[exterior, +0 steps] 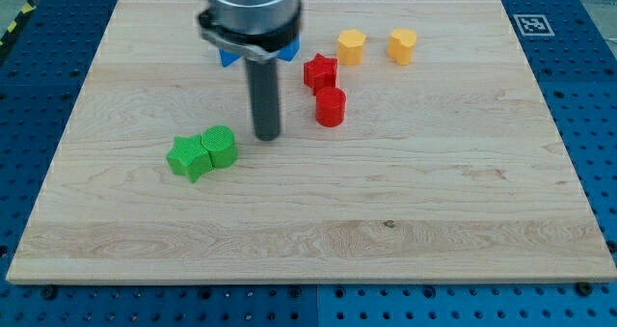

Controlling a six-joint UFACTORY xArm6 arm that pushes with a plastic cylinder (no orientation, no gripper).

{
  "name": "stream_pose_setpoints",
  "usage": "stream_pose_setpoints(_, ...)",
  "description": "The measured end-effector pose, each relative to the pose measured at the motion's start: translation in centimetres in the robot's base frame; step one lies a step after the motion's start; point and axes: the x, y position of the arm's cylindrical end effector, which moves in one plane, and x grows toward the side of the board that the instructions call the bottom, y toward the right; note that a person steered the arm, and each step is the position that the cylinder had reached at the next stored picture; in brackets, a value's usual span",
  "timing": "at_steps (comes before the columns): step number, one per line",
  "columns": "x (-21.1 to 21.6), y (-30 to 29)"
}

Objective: Separate the green blocks from each other

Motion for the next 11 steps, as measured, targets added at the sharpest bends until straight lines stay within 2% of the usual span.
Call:
stream_pose_setpoints(1,-0.6,-4.1)
stream_pose_setpoints(2,0.6,-6.6)
stream_pose_setpoints(3,3.3,-6.5)
stream_pose_setpoints(6,6.6,-4.7)
stream_pose_setpoints(8,6.5,-6.2)
stream_pose_setpoints(9,4.9,-6.2)
stream_pose_setpoints(11,4.7,-1.8)
